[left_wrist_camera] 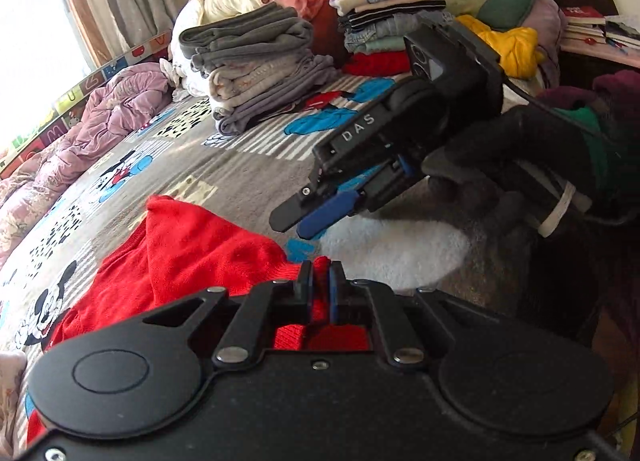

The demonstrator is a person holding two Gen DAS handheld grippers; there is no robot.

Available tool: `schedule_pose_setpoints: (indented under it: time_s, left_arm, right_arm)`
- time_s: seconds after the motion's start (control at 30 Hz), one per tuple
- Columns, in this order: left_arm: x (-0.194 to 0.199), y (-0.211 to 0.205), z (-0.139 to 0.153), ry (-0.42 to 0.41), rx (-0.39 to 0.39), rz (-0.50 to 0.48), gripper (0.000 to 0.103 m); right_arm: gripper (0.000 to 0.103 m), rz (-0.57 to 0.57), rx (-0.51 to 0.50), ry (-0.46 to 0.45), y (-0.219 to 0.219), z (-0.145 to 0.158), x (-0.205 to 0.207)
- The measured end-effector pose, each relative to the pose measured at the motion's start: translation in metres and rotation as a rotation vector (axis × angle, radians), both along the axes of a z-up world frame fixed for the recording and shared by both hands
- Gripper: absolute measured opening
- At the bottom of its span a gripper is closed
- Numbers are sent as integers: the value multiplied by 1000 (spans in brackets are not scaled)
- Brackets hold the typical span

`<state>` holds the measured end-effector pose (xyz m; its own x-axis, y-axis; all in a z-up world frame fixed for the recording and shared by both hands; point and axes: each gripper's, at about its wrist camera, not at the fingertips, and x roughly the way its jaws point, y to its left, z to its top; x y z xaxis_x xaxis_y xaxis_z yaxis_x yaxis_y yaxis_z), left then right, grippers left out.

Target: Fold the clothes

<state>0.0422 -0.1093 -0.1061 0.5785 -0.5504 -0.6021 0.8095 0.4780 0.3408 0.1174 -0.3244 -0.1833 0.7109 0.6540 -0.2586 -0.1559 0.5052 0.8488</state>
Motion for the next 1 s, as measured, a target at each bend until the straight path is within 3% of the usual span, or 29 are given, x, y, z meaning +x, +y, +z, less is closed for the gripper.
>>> schedule_pose_setpoints:
  time_s: [0.3, 0.47, 0.53, 0.67, 0.8, 0.9, 1.0]
  left_arm:
    - [-5, 4, -4, 2, 0, 23, 4]
    - [-3, -3, -20, 48, 17, 53, 5]
    - [-3, -2, -22, 103, 1, 50, 11]
    - [-5, 13, -3, 145, -98, 31, 11]
    - [20, 33, 13, 120, -216, 162, 11]
    - [60, 40, 11, 114, -245, 325, 11]
    - [107, 30, 15, 144, -265, 391, 11]
  right_arm:
    - [38, 17, -24, -12, 3, 2, -2]
    - [38, 31, -66, -23, 8, 4, -4]
    - [38, 31, -108, -36, 11, 7, -5]
    - [38, 16, -216, -84, 18, 16, -10]
    - [38, 15, -317, -175, 29, 27, -17]
    - [38, 19, -399, -251, 40, 36, -25]
    - [37, 40, -491, -319, 54, 43, -31]
